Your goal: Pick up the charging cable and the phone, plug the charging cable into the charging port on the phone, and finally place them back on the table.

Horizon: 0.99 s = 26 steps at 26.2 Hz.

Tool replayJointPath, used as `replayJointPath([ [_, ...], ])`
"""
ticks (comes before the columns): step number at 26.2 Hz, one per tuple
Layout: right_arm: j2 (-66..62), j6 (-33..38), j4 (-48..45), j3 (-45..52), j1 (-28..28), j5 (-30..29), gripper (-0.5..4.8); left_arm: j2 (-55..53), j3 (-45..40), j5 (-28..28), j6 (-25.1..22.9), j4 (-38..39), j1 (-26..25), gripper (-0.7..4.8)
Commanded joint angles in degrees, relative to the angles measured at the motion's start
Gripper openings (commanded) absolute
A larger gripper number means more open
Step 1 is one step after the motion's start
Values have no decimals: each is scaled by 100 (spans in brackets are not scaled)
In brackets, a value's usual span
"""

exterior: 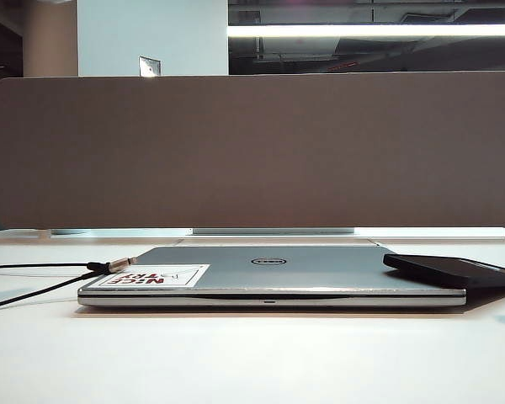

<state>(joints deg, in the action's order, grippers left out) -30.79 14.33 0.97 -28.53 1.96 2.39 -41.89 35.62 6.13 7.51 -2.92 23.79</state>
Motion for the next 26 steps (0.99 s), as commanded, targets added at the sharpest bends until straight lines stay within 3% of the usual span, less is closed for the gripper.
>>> replayJointPath([
  [1, -81, 225, -87, -52, -4, -131, -1, -302, 380, 15, -107, 280, 363, -6],
  [8, -337, 262, -26, -50, -22, -278, -1, -741, 892, 15, -173, 584, 1292, -6],
  [11, -581, 450, 11, -50, -24, -417, -1, -769, 907, 15, -415, 688, 1759, -6],
  [17, -918, 1088, 37, -50, -83, -951, -1, -769, 907, 15, -612, 1539, 1797, -6],
  [20, -1097, 1486, 55, -50, -92, -1237, -1, -772, 925, 15, -697, 1534, 1790, -6],
  [26, -1241, 1591, 57, -50, -90, -1718, -1, -782, 929, 15, -710, 1532, 1749, -6],
])
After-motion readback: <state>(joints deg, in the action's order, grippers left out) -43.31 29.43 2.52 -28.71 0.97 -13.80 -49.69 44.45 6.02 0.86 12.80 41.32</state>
